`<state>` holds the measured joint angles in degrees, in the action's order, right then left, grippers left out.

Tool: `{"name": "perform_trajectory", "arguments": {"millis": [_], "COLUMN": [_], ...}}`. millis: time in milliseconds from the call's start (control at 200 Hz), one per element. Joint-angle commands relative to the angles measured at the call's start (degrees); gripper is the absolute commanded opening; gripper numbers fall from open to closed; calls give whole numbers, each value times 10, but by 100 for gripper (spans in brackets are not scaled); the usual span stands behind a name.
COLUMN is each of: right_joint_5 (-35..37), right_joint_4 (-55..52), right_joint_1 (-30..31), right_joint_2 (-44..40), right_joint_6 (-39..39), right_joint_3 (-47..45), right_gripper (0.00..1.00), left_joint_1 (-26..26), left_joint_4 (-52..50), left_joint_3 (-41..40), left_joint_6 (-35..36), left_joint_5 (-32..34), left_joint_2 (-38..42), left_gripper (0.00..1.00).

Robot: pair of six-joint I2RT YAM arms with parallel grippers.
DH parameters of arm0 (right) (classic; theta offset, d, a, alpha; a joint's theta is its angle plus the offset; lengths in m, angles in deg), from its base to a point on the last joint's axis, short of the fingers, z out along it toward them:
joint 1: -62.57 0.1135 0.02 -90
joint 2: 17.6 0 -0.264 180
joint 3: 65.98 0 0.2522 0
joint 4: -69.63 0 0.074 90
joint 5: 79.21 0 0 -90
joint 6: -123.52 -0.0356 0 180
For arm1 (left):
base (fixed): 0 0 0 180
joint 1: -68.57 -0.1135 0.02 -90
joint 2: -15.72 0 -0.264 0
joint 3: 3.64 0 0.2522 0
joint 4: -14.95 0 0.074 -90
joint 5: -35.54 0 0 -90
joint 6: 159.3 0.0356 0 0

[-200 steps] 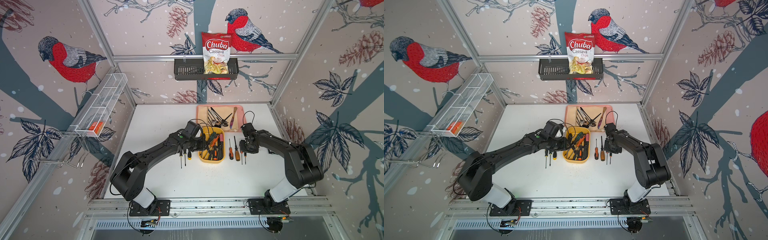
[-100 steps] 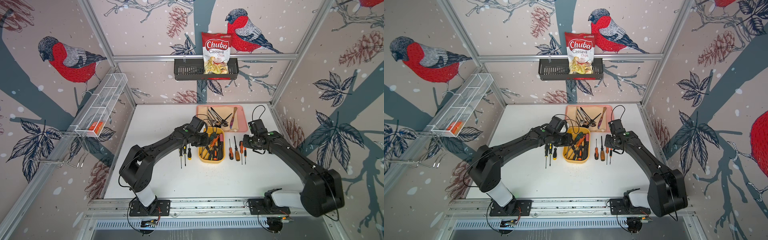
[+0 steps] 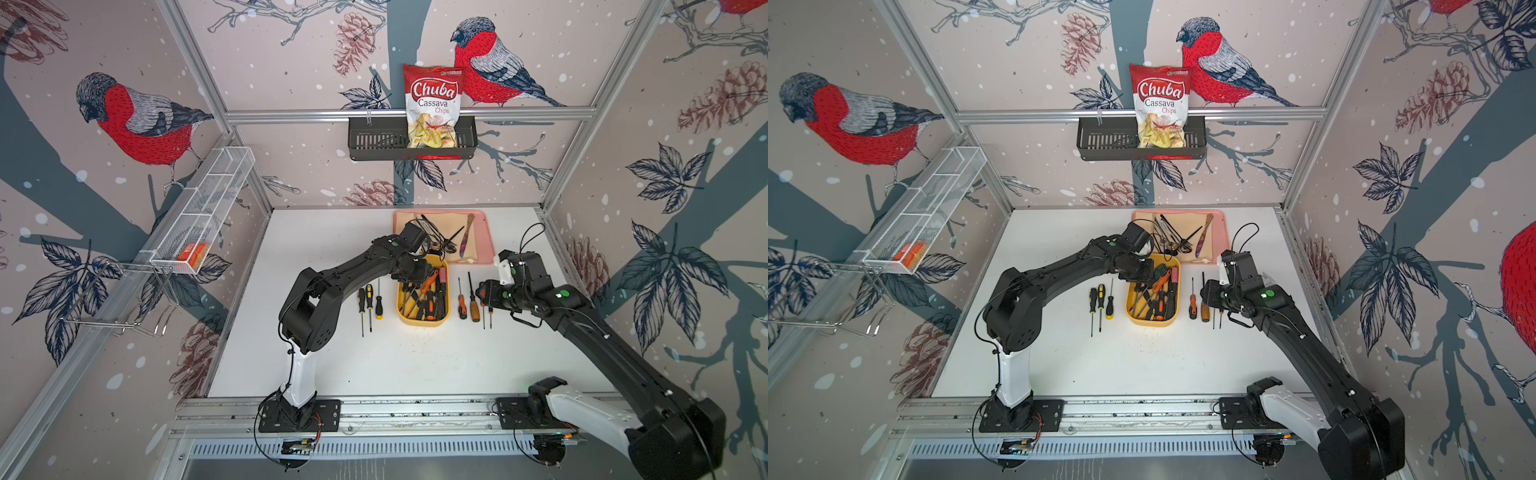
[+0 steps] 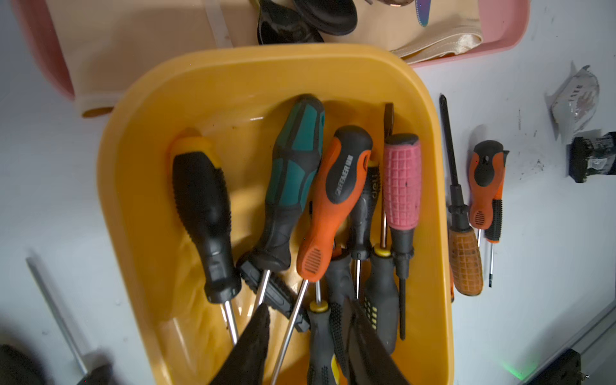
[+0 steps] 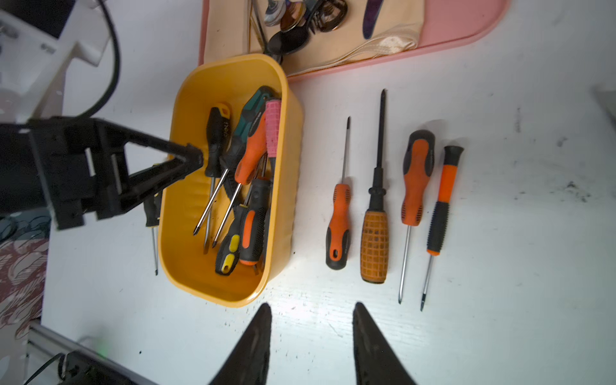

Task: Take out the screwdriver from the storage box
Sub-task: Pick up the screwdriver from the storage box.

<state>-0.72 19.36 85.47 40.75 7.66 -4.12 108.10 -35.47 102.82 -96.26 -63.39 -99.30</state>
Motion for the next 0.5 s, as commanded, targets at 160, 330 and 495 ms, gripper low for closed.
{"name": "perform_trajectory", "arguments": {"millis": [160,330,495], "right_joint_5": [-52,-52,-52], "right_joint_4": [34,31,31], "right_joint_1": [6,7,8], "right_joint_2": [-49,-56,-58], "right_joint_6": [-28,-30,-30], "right_joint_3": [-43,-47,-49], "right_gripper": [43,43,43], "left_joint_1": [-1,-2,-3], "left_joint_4": [-66,-72,-68], "left_joint_3": [77,99,105], "left_joint_6": [55,64,70], "left_joint_5": [46,49,50], "left_joint_2": [-70,-101,-118], "left_gripper": [40,40,41]}}
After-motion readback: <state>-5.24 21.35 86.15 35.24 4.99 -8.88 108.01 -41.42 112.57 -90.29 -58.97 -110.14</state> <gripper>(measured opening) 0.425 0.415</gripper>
